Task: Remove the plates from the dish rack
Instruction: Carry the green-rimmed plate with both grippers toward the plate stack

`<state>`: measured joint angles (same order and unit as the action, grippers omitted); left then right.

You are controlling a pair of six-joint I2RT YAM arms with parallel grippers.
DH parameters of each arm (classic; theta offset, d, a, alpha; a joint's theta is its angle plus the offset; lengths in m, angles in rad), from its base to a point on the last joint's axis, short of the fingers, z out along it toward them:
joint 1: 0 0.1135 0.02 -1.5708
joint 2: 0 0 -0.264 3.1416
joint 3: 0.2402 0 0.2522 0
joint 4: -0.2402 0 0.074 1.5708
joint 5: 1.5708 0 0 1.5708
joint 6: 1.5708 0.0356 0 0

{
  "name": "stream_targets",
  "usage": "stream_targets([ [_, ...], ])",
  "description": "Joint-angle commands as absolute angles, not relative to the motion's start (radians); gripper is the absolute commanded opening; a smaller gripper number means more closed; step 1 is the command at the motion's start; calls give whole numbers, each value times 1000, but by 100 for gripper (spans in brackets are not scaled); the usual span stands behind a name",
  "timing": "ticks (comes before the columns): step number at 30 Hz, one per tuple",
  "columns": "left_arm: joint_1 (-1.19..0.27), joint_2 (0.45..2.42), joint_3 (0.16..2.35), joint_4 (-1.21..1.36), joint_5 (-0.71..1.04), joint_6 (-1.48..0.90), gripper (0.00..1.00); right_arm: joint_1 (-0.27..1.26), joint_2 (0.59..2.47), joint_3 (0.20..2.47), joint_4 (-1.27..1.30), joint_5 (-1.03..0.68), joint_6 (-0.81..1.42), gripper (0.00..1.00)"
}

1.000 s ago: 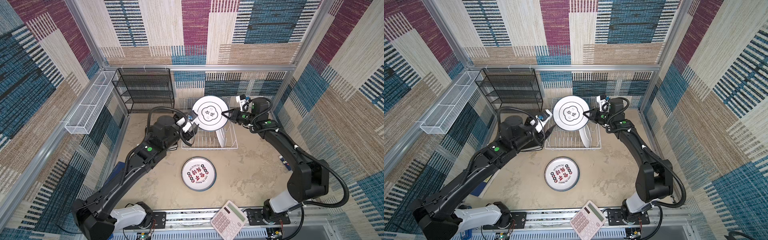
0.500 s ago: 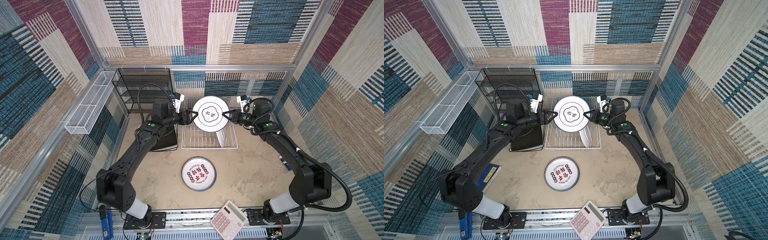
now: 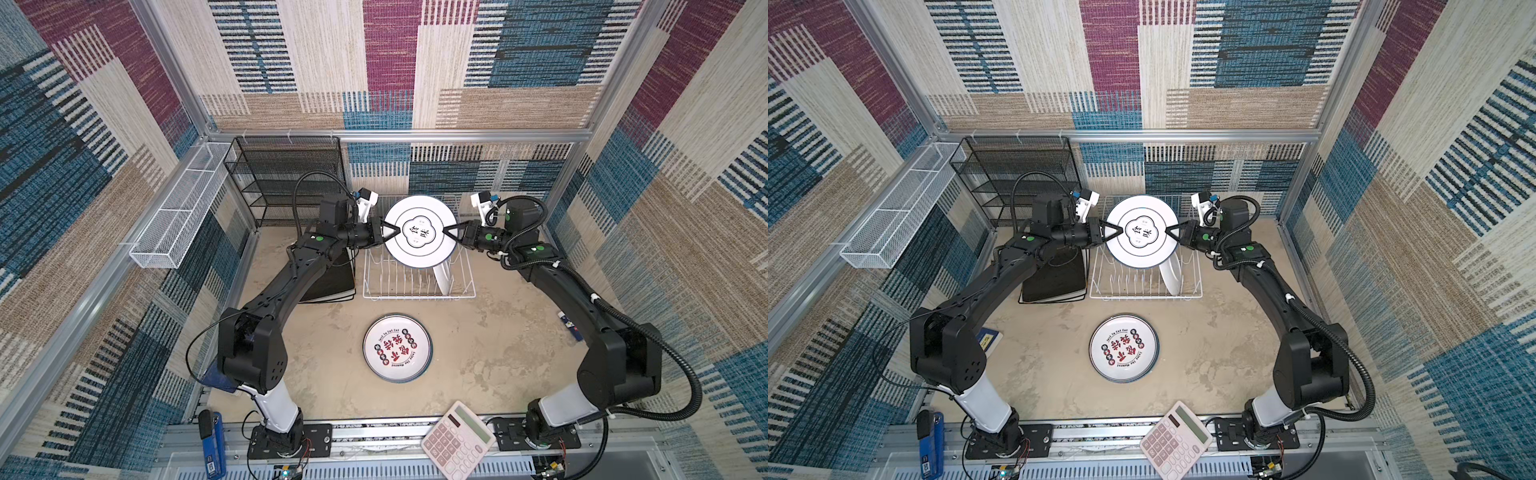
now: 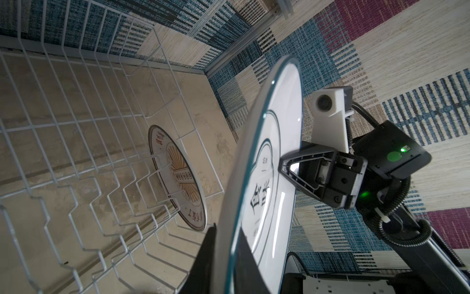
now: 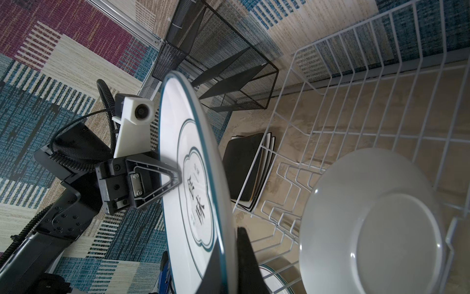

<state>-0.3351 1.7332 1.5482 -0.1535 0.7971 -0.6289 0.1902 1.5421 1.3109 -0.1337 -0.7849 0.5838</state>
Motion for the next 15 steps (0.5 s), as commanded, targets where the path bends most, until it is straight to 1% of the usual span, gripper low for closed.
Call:
stream_targets([
  [1,-338,1734,1548,-139,843,-633,3,194,1547,1310,-89,-808,583,2],
  [2,-338,1732,1545,-140,845,-634,0,194,1546,1309,-90,-802,580,5],
  [3,-337,1733,1543,-139,843,-638,0,194,1545,1309,-92,-795,578,8],
  [4,-337,1731,1542,-137,842,-640,0,195,1541,1308,-91,-787,573,12],
  [5,-337,1729,1542,-134,844,-644,0,195,1533,1304,-87,-780,569,18],
  [10,-335,1701,1542,-133,818,-641,0,194,1495,1286,-70,-727,520,54],
  [15,-323,1652,1532,-149,801,-638,0,195,1442,1272,-75,-644,428,79],
])
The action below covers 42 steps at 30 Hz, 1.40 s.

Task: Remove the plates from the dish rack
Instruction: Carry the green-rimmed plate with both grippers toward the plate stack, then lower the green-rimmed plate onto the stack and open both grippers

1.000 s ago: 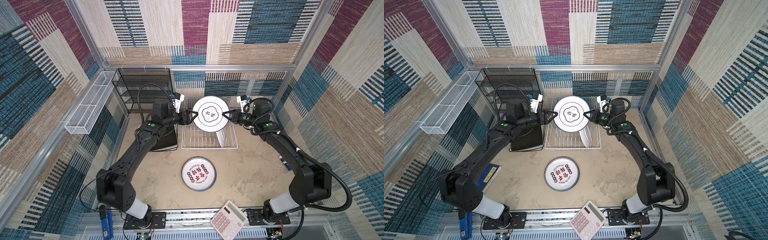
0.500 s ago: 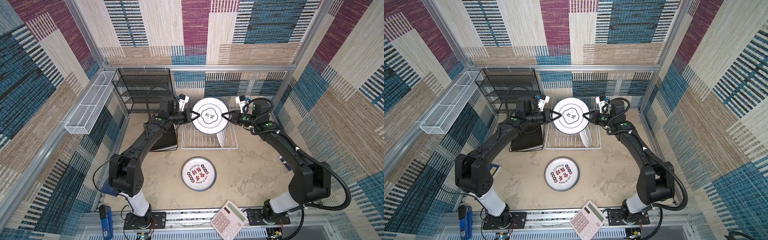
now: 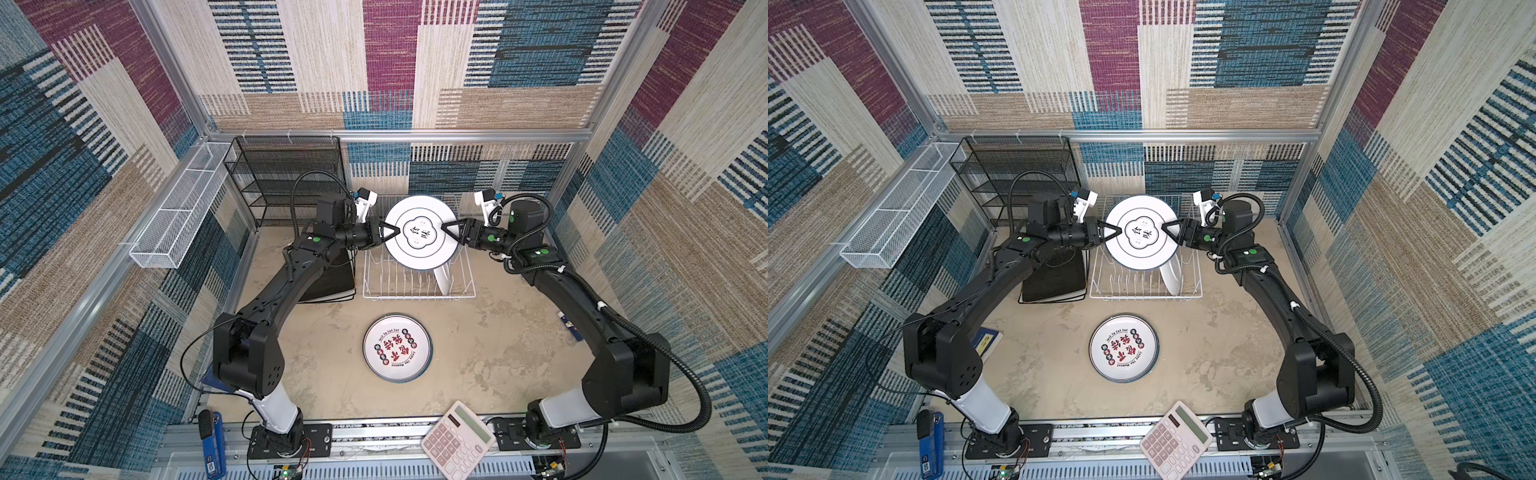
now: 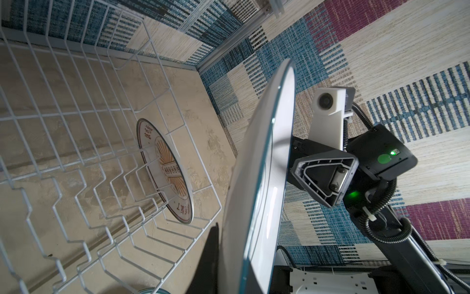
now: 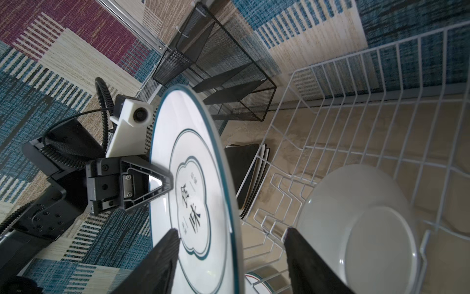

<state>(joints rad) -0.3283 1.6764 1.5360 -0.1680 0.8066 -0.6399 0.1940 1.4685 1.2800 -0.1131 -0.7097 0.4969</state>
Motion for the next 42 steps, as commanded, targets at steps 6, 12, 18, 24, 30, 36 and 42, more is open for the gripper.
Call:
stream_targets([
  [6,-307,1560,1470,-190,798,-620,0,195,1341,1240,-96,-537,247,99],
  [12,-292,1449,1384,-335,772,-529,0,195,1253,1182,-139,-530,66,99],
  [18,-276,1315,1220,-383,777,-500,0,209,1193,1074,-203,-637,-127,99],
  [24,-273,1217,1103,-513,775,-450,0,247,1135,969,-224,-626,-226,99],
  [30,-273,1131,983,-632,721,-404,0,323,1120,921,-273,-583,-347,99],
  [36,-273,1064,864,-651,637,-422,0,349,1123,895,-269,-555,-371,99],
  [42,-279,1083,743,-546,677,-519,0,366,1119,885,-246,-535,-374,99],
])
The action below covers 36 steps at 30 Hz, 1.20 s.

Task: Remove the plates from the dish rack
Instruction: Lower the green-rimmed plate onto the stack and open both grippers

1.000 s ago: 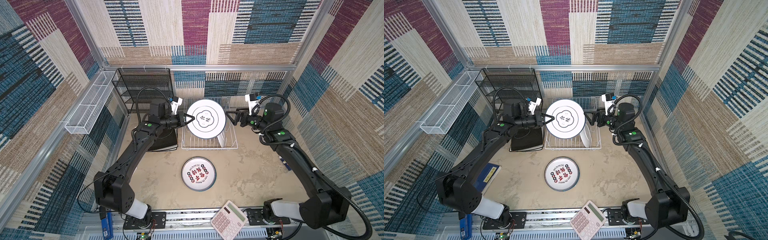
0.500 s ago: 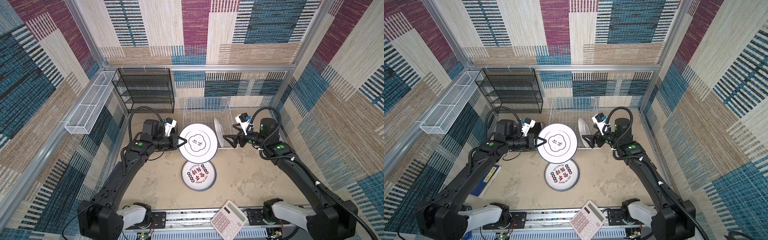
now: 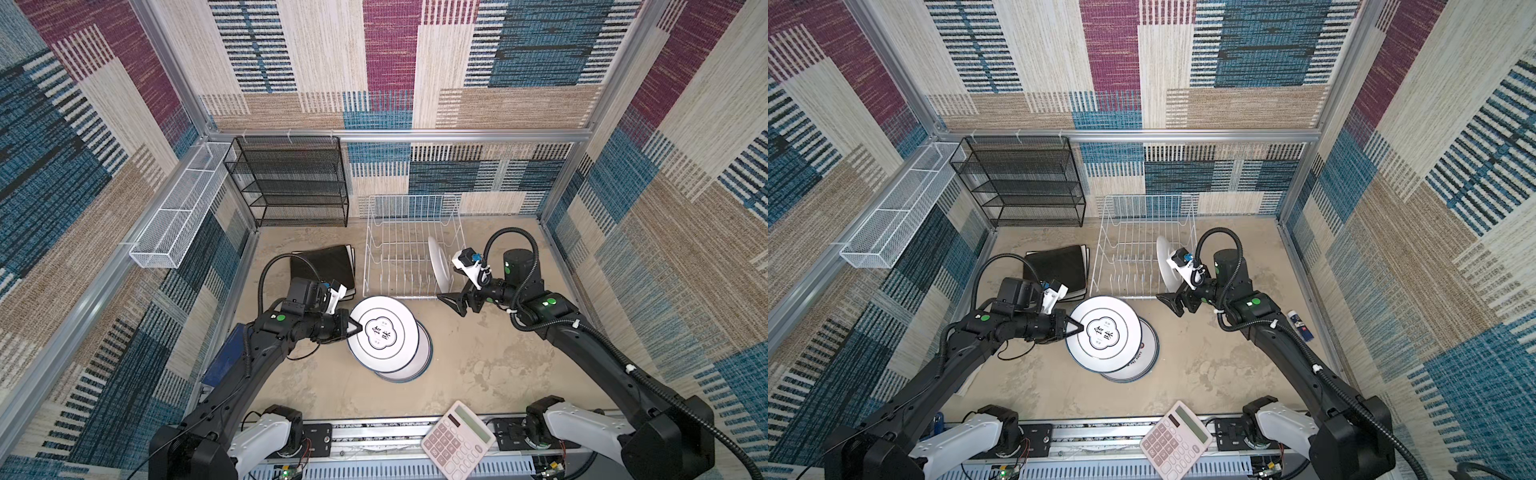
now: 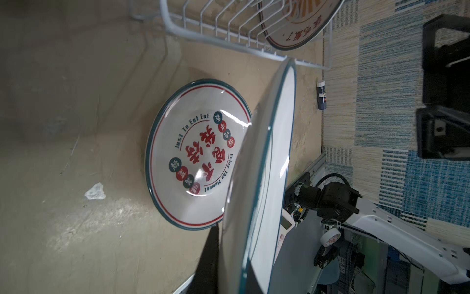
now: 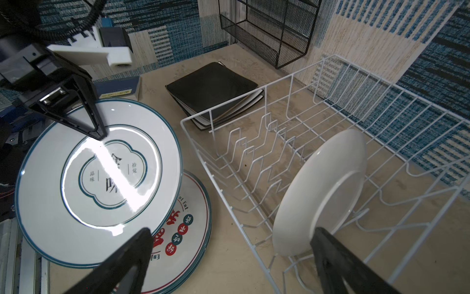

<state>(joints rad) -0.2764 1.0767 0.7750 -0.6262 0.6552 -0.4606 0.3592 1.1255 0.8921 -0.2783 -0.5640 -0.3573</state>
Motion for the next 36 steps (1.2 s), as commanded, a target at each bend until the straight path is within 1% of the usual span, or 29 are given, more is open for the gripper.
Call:
stream_targets([
  [1,-281,1084,725,-522,682,-537,0,368,1117,883,-242,-532,-377,99],
  [5,-289,1102,653,-414,691,-601,0,372,1115,878,-230,-520,-377,99],
  [9,-295,1162,605,-284,722,-663,0,374,1112,873,-220,-502,-370,99],
  [18,-323,1309,621,-227,728,-657,0,374,1107,878,-213,-483,-365,99],
  [25,-336,1328,618,-227,692,-667,24,375,1103,871,-207,-480,-358,99],
  [32,-337,1366,665,-326,662,-640,38,374,1111,882,-213,-477,-368,99],
  [36,-339,1390,720,-433,609,-592,43,374,1122,896,-224,-467,-366,99],
])
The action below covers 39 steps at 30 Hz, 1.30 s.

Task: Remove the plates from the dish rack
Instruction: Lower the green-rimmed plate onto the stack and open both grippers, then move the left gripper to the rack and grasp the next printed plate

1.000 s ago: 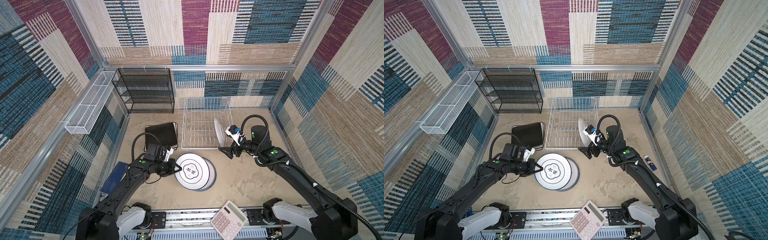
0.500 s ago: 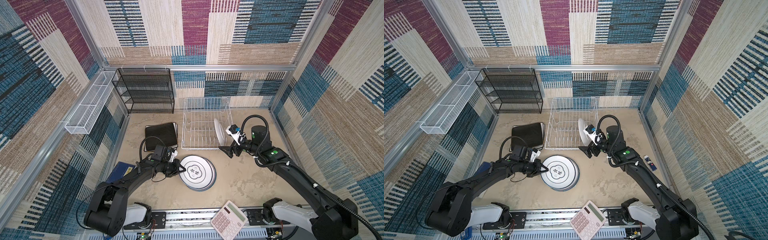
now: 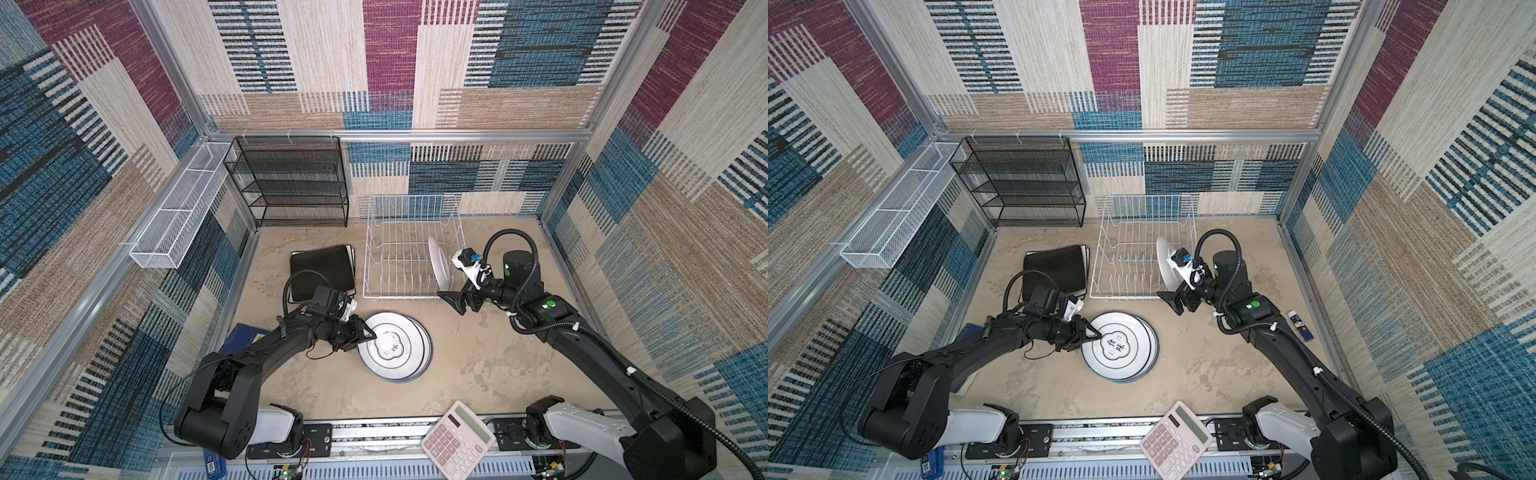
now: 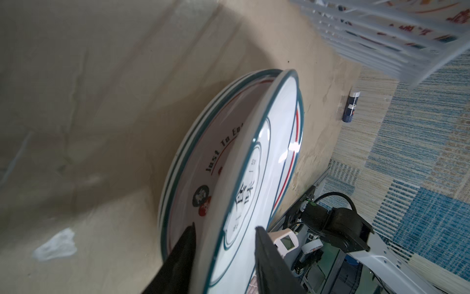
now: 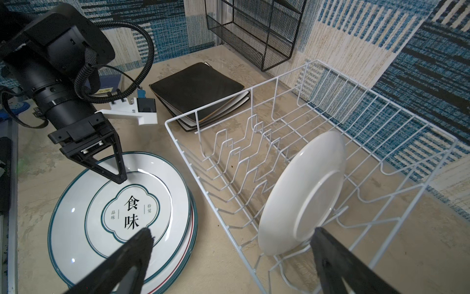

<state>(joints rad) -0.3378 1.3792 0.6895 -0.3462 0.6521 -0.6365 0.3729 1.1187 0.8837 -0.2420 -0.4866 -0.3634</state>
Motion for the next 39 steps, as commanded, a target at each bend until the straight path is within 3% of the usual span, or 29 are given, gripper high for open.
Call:
stream_targets([
  [1,-340,1397,735,-461,597,-582,46,374,1121,895,-220,-465,-361,99],
  [7,-354,1417,782,-557,517,-564,51,374,1112,892,-222,-448,-358,99],
  [26,-405,1470,911,-686,401,-569,53,373,1117,901,-237,-408,-344,99],
  [31,-405,1425,983,-741,365,-564,54,375,1116,953,-233,-200,-256,99],
  [39,-419,1387,1215,-742,378,-504,54,373,1091,971,-240,-127,-196,99],
])
